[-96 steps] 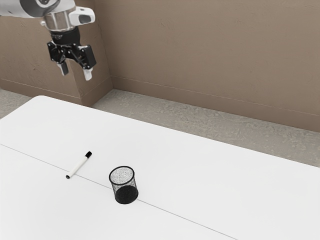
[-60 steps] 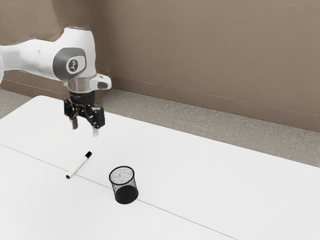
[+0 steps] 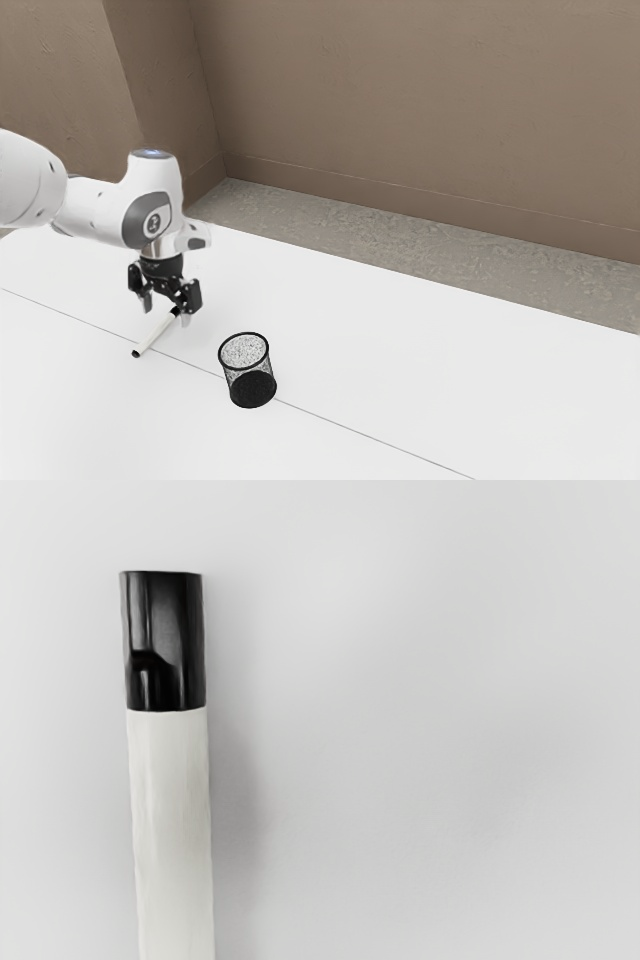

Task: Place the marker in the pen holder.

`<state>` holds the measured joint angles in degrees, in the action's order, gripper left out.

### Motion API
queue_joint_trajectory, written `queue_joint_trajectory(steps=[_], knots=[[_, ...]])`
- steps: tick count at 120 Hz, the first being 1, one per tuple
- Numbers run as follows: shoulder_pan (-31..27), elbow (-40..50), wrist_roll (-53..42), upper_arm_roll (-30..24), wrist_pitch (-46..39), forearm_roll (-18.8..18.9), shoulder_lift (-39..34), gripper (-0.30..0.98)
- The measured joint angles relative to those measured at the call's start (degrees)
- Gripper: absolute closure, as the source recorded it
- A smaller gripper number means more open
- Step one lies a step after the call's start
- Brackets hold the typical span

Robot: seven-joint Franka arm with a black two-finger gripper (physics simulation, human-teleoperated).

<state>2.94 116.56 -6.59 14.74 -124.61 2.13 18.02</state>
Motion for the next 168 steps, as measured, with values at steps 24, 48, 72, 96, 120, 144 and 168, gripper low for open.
queue_joint_trajectory(steps=[24, 48, 72, 96, 120, 144, 168], knots=[[-0.2, 0.6, -2.0, 0.3, -6.2, 0.6, 2.2, 0.0], [-0.6, -0.1, -7.0, 1.7, -9.5, -8.2, 3.8, 0.0], [-0.6, -1.0, -12.8, 2.4, -11.1, -9.5, 5.1, 0.0], [-0.8, -0.6, -17.4, 3.3, -11.7, -9.6, 5.2, 0.0], [-1.4, -0.2, -20.6, 3.4, -11.9, -9.7, 5.8, 0.0], [-1.4, -0.2, -22.7, 3.0, -12.0, -9.8, 6.0, 0.0], [-1.4, -0.3, -24.1, 2.8, -12.0, -9.7, 6.2, 0.01]])
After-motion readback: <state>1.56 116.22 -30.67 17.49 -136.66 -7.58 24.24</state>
